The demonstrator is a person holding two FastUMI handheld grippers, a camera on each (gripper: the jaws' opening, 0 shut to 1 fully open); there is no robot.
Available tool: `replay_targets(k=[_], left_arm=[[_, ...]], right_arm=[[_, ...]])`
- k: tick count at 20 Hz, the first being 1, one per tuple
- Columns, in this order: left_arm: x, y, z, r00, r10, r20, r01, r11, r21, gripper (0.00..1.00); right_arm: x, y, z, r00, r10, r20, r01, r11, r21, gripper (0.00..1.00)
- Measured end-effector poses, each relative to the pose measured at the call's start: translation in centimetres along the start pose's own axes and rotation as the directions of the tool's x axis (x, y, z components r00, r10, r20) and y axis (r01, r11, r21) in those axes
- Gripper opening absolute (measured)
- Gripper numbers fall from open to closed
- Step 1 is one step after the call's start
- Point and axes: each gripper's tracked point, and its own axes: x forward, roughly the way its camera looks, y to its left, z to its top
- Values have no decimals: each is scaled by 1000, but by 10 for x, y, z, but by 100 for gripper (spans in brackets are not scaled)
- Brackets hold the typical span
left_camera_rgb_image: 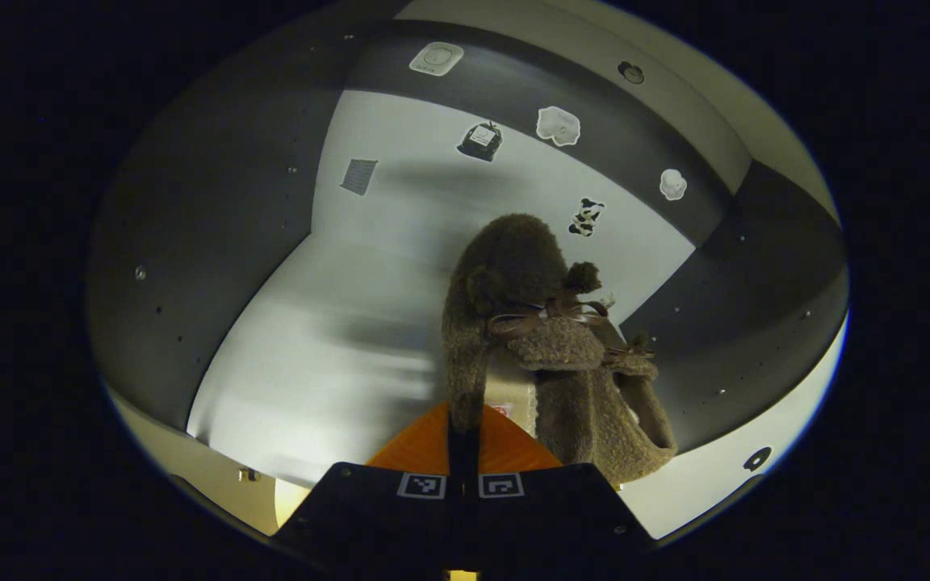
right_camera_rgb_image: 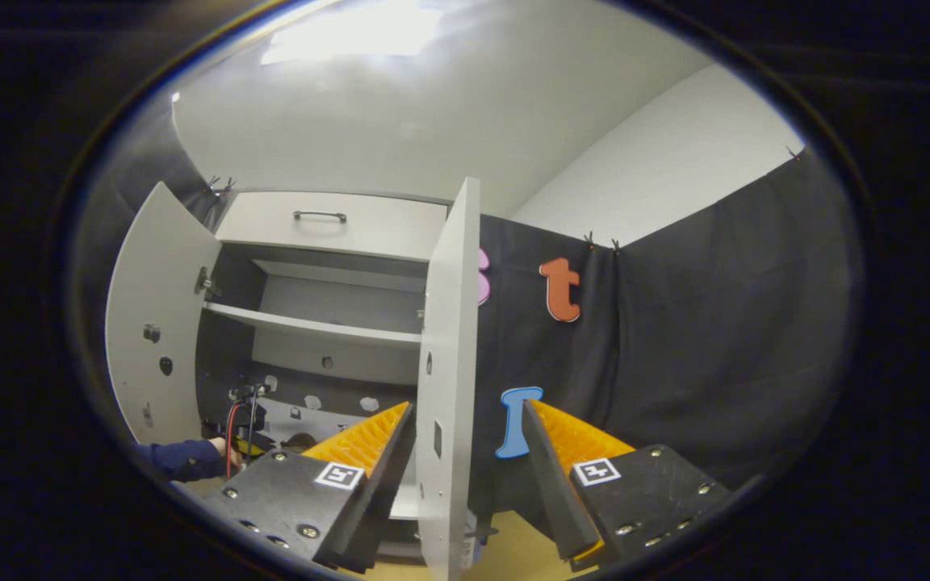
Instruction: Grab one shoe with the right hand and put it into the shoe cabinet, grab the other shoe with the left hand and put it into the shoe cabinet; then close the right door with the right hand and the left door with the left hand.
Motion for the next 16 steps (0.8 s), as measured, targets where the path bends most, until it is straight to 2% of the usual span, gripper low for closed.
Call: replay_targets(k=[1,5,6,7,9,11,13,16], left_arm=[[6,2,-1,1000,17,-4,-17,999,31,0],[14,-4,2,999,41,-24,-38,991,132,13],[14,-4,3,998,55,-31,-50,988,148,13],[14,-2,0,997,74,-32,-68,984,162,30],[8,1,-1,994,105,-33,-97,979,177,56],[0,1,6,993,113,15,-114,975,191,81],[-15,-3,20,990,108,93,-123,976,179,83],[-49,-21,37,976,47,214,-80,985,151,90]], right_arm=[[0,-2,-1,1000,-6,-2,6,1000,-1,79],[4,-10,-5,1000,-27,-7,27,1000,-14,79],[5,-14,-6,999,-34,-9,34,999,-19,79],[5,-16,-8,999,-41,-11,41,999,-24,79],[9,-18,-14,998,-56,-10,56,998,-20,79],[13,-24,-18,997,-74,-10,73,997,-18,79],[15,-34,-24,996,-88,-23,88,996,-15,79],[22,-39,-35,995,-89,-51,89,996,2,79]])
